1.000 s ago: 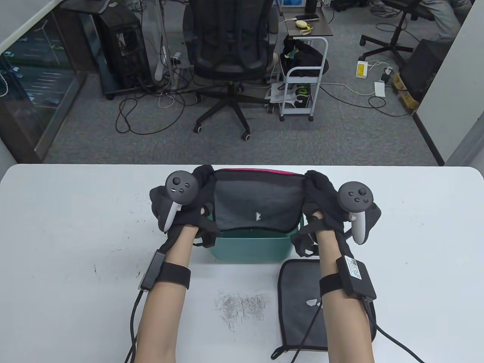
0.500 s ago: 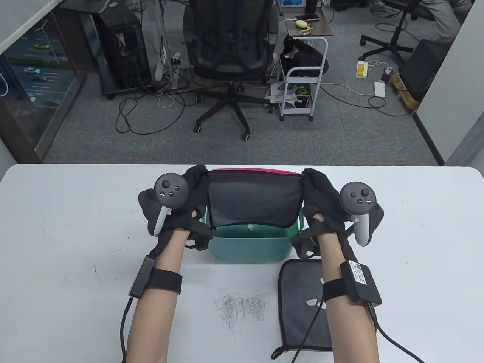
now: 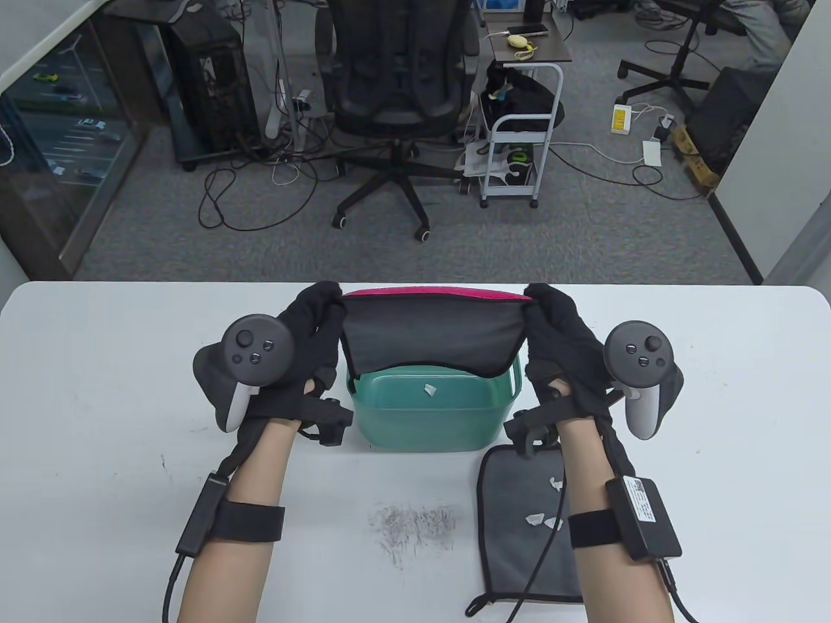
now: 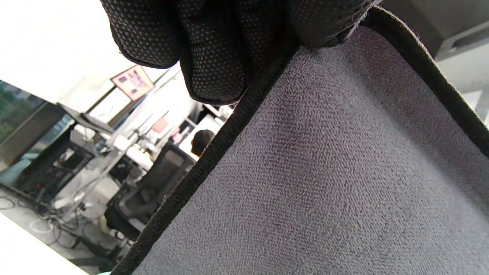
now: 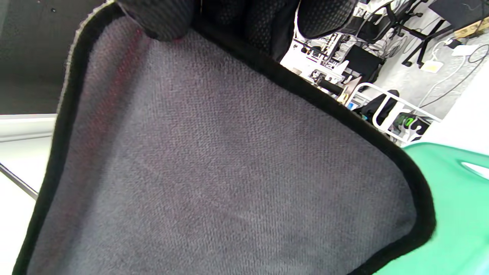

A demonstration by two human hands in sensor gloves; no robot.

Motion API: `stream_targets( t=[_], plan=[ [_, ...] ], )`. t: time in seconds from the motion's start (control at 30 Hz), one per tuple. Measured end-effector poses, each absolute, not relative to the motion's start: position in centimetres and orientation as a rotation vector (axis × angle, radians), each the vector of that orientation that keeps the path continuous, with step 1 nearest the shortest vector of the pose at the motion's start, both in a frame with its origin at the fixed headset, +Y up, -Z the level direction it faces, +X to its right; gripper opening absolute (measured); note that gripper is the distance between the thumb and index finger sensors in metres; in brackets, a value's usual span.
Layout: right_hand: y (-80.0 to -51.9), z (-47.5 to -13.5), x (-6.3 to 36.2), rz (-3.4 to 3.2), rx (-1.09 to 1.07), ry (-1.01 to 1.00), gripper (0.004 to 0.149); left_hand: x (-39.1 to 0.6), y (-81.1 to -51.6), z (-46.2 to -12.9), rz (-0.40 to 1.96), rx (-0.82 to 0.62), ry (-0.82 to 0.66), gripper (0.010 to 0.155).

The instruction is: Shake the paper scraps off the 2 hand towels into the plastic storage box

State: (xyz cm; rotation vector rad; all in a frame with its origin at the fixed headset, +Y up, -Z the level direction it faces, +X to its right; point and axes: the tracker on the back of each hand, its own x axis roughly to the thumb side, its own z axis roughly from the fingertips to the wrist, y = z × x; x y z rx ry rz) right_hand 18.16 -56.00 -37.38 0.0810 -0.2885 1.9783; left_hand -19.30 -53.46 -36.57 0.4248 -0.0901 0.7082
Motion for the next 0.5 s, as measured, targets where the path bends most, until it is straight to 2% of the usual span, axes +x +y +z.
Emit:
stream_targets(
  t=[0.27,0.4,0.5],
  plan=[
    [-55.1,-35.4,16.5,1.984,0.146,-0.251,0.038,-21.4,-52.8,-34.1,0.751,0.428,-0.108,0.042],
    [-56.3,-34.9,15.3,1.977,0.190,-0.217,0.038,-22.9,-54.6,-33.0,0.789,0.398,-0.102,0.042],
    [-57.9,-34.5,14.2,2.005,0.197,-0.131,0.038,-24.4,-57.1,-32.1,0.787,0.366,-0.099,0.042]
  ],
)
